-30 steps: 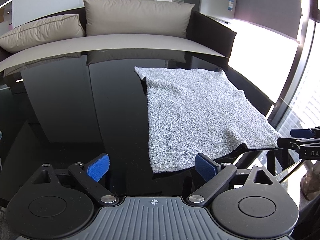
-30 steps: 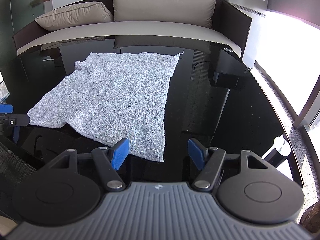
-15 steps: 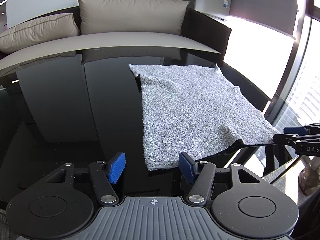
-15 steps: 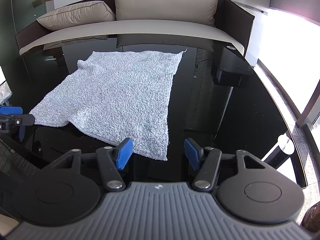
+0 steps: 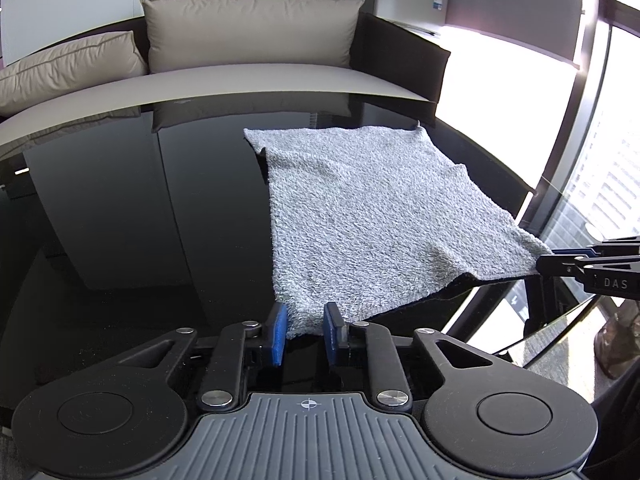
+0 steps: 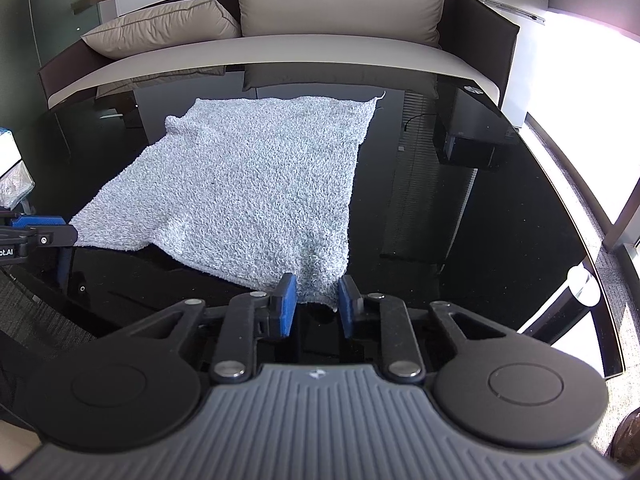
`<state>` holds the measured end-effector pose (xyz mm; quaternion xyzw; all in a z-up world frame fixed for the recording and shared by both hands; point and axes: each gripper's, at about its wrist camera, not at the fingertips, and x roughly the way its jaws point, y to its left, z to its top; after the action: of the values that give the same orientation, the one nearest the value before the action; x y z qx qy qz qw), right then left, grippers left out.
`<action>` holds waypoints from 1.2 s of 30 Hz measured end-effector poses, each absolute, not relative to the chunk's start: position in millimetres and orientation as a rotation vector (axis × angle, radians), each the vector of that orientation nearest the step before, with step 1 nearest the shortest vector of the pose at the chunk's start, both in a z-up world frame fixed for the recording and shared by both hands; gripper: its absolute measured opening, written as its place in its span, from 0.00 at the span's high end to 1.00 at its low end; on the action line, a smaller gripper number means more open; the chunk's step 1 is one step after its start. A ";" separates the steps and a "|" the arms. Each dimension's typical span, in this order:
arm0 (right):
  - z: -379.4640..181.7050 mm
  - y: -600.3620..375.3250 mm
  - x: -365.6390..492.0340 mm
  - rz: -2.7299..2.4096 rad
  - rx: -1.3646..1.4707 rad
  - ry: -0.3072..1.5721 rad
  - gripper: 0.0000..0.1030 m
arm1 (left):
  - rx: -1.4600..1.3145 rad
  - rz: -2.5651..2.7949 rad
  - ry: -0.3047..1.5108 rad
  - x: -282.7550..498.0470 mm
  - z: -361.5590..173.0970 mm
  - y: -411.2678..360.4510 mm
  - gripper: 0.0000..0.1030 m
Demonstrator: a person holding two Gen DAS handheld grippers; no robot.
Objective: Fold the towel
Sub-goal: 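Close the left gripper on the towel edge while the right gripper grasps it too, then lift the grasped towel edge with both grippers and fold it over the towel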
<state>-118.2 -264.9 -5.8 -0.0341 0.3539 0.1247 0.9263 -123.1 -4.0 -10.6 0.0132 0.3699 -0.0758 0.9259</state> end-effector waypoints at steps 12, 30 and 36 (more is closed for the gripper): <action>-2.9 -264.2 -120.0 0.265 -0.073 0.710 0.95 | 0.009 -0.159 0.741 -123.4 -7.8 -1.8 0.96; 22.6 -269.7 -131.0 0.298 -0.038 0.635 0.96 | -0.033 -0.136 0.660 -139.1 16.9 3.2 0.96; 38.1 -269.4 -128.0 0.306 -0.029 0.594 0.96 | -0.038 -0.121 0.618 -129.2 30.1 4.5 0.96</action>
<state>-128.0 -269.4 38.1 -0.0141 0.2913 0.1504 0.9446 -129.2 4.5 30.1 -0.0185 0.3041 -0.0595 0.9506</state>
